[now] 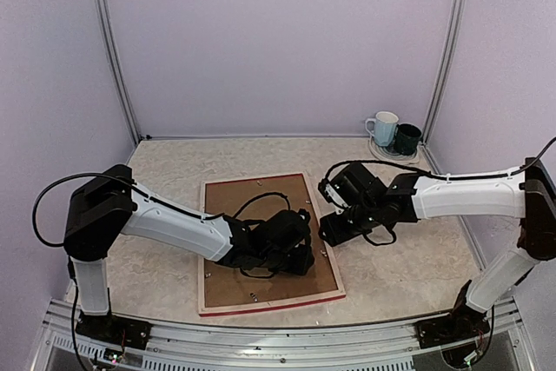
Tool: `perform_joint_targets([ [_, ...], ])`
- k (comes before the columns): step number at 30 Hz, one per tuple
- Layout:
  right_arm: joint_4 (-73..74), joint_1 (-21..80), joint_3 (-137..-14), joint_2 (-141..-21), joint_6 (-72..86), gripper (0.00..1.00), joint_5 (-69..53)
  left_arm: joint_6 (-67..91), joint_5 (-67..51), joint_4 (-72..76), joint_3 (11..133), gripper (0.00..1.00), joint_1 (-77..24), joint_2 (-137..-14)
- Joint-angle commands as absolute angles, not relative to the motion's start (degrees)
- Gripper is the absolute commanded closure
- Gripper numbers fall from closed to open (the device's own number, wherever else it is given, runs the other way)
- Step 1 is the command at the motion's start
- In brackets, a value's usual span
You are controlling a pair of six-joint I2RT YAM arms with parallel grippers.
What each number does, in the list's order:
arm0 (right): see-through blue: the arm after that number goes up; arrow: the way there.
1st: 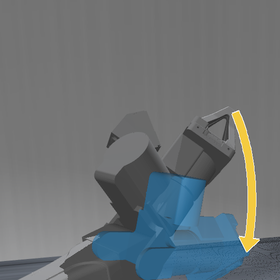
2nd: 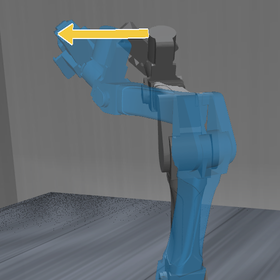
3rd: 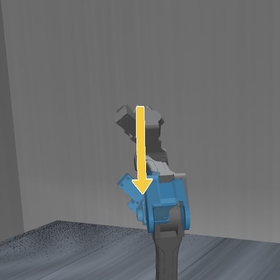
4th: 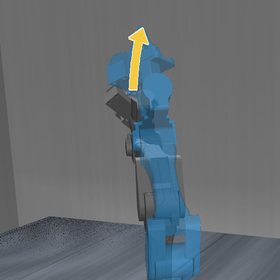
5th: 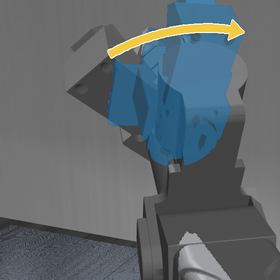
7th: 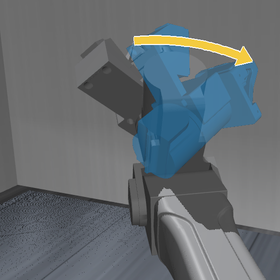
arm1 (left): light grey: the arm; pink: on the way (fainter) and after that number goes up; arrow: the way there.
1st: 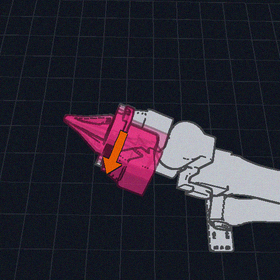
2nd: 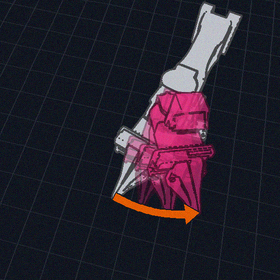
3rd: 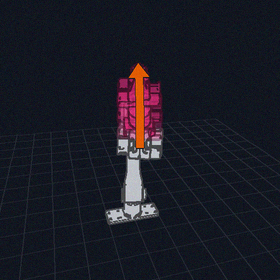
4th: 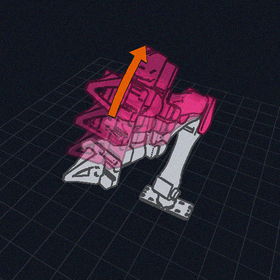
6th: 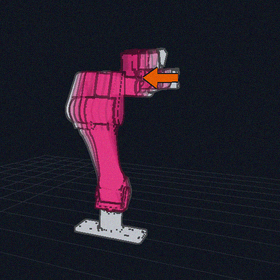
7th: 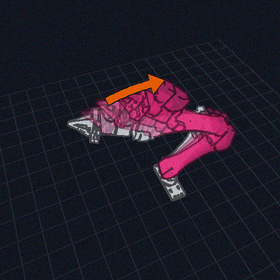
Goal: Put the photo into the frame
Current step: Press the fastener onto the backboard.
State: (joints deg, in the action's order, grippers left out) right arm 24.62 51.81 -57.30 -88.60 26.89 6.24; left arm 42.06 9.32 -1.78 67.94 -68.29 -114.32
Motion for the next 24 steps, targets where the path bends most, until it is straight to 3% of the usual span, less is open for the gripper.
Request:
perform_joint_targets([
  [1,25.11,51.09,-54.75,-90.5,26.43,0.49,5.85,41.48,7.13,-1.41,66.92,0.66,-69.46,-113.79],
  [11,21.74,51.22,-52.69,-101.62,27.64,0.56,7.04,40.89,6.25,-1.97,67.6,0.66,-70.14,-115.13],
  [24,23.9,51.33,-52.7,-96.94,27.06,0.64,6.96,40.93,5.96,-2.33,68.29,0.66,-70.14,-116.41],
])
